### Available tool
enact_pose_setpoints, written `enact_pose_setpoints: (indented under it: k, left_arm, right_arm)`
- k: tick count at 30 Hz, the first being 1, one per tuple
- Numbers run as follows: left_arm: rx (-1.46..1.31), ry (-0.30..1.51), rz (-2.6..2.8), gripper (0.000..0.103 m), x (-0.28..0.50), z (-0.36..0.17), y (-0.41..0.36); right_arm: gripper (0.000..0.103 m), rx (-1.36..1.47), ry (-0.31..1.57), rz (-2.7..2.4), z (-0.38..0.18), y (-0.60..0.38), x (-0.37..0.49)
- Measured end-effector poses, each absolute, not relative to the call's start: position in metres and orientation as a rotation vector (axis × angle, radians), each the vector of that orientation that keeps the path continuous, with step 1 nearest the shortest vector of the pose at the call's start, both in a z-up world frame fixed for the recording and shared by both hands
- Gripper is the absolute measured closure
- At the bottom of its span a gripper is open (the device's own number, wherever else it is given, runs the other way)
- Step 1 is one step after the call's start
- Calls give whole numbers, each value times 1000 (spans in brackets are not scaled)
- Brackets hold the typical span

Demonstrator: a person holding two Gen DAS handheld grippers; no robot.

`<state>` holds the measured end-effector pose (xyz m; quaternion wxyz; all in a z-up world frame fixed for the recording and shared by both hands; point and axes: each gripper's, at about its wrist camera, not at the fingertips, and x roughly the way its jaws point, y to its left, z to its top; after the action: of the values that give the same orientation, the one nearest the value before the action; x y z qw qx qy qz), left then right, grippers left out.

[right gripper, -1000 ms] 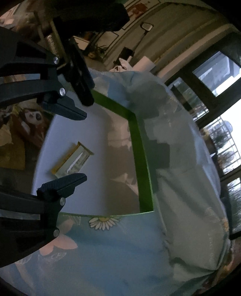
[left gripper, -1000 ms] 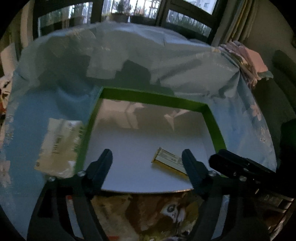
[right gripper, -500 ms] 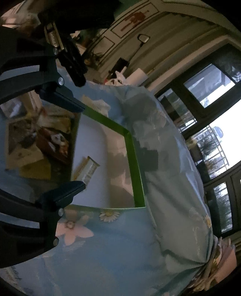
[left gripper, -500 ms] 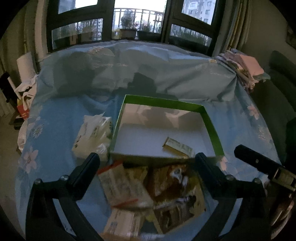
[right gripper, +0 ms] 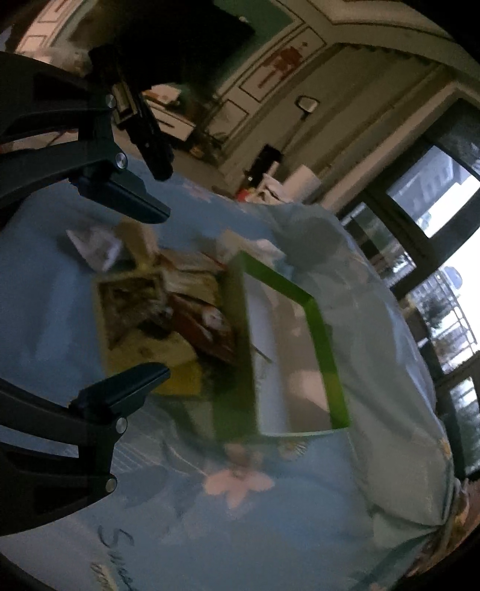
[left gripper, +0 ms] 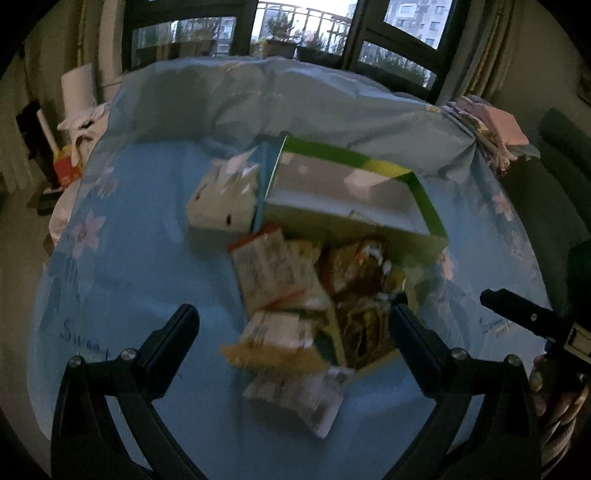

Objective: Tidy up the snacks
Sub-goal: 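Grasp the white printed snack packet with the right gripper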

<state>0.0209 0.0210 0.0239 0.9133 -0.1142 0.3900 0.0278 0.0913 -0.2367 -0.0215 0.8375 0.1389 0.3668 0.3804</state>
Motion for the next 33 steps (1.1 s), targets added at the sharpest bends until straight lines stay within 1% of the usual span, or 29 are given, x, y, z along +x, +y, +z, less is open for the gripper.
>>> enact_pose_setpoints:
  k: [5, 14, 26, 33]
  left_arm:
    - [-243, 825, 77, 0, -1, 5, 25]
    - [-228, 892, 44, 0, -13, -34, 26]
    - [-189, 916, -22, 1, -5, -62, 22]
    - [-161, 921, -84, 1, -1, -71, 19]
  right_arm:
    - [25, 252, 818, 852, -36, -219, 75]
    - [25, 380, 930, 918, -71, -201, 67]
    - [25, 391, 1065, 977, -105, -152, 61]
    - [25, 358, 1107, 982, -112, -129, 63]
